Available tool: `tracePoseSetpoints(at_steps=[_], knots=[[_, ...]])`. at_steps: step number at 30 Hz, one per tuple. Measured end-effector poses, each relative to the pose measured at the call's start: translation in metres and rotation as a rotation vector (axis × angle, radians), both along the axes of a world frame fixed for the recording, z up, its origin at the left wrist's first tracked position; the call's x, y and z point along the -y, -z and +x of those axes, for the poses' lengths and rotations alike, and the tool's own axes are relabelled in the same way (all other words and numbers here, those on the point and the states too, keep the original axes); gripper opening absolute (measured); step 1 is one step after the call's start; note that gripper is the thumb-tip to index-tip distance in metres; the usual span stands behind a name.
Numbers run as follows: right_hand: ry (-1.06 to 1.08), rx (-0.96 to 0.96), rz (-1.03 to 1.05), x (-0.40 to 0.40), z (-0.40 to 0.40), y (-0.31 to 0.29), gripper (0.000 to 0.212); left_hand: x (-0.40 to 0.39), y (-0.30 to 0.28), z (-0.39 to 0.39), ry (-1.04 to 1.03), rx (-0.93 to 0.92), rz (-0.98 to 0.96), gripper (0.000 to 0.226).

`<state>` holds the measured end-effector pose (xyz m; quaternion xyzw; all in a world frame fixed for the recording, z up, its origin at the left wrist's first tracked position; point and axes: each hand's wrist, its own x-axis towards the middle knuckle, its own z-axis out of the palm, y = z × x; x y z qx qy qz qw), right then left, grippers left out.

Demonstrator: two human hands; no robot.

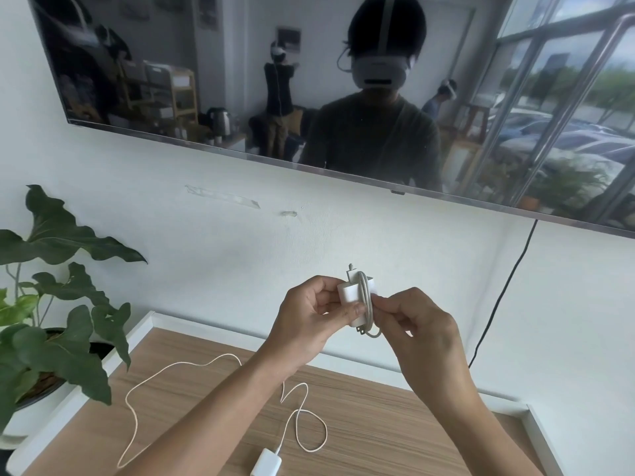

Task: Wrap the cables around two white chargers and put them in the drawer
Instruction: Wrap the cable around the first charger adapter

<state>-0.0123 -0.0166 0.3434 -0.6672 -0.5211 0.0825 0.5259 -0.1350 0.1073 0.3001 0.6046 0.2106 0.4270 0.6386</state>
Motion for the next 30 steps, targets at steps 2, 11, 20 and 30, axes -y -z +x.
tracePoseSetpoints(at_steps=[2,11,20,30], knots=[[-0.002,0.020,-0.002,-0.001,0.000,0.003,0.029,0.002,0.000,0.000,-0.007,-0.009,-0.023,0.028],[0.021,-0.170,-0.105,0.001,0.002,0.012,0.019,0.002,-0.003,-0.003,0.051,-0.012,-0.095,0.027],[0.008,-0.211,-0.087,0.001,0.004,0.020,0.023,0.002,0.005,-0.001,0.098,-0.009,-0.131,0.027],[-0.208,0.091,-0.137,0.004,0.033,0.014,0.047,-0.004,0.005,-0.005,0.256,-0.015,-0.200,0.023]])
